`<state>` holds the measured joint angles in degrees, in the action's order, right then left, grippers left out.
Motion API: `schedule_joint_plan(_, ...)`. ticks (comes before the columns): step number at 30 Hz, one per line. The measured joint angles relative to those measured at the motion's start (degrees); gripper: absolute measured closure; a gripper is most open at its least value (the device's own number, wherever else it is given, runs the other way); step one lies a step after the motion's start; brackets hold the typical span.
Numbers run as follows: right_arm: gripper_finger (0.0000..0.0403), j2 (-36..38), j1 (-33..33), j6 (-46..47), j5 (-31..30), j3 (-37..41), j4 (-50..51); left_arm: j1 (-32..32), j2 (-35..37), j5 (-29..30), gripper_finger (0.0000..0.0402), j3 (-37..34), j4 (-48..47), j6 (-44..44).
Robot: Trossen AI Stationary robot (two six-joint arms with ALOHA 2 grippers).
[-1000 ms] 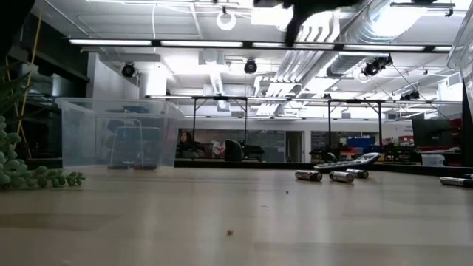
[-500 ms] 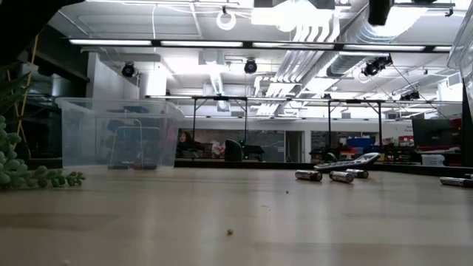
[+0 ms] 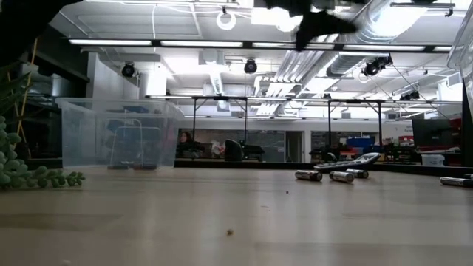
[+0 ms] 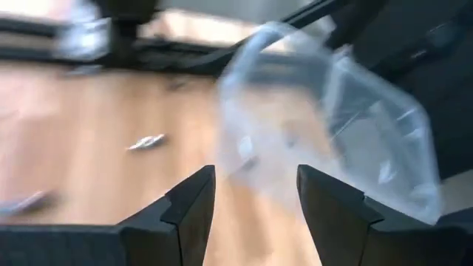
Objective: Sort batteries
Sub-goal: Put the silver battery into the bottom transparent bin
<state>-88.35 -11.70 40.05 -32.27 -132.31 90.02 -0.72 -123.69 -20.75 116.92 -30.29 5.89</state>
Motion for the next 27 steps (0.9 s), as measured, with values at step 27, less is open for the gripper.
schedule_joint_plan(27, 0.0248, -19.4, 13.5, 3.8, 29.3, 56.5, -38.4, -6.6, 69.6, 27.3, 0.0218, -68.4, 29.5, 22.0)
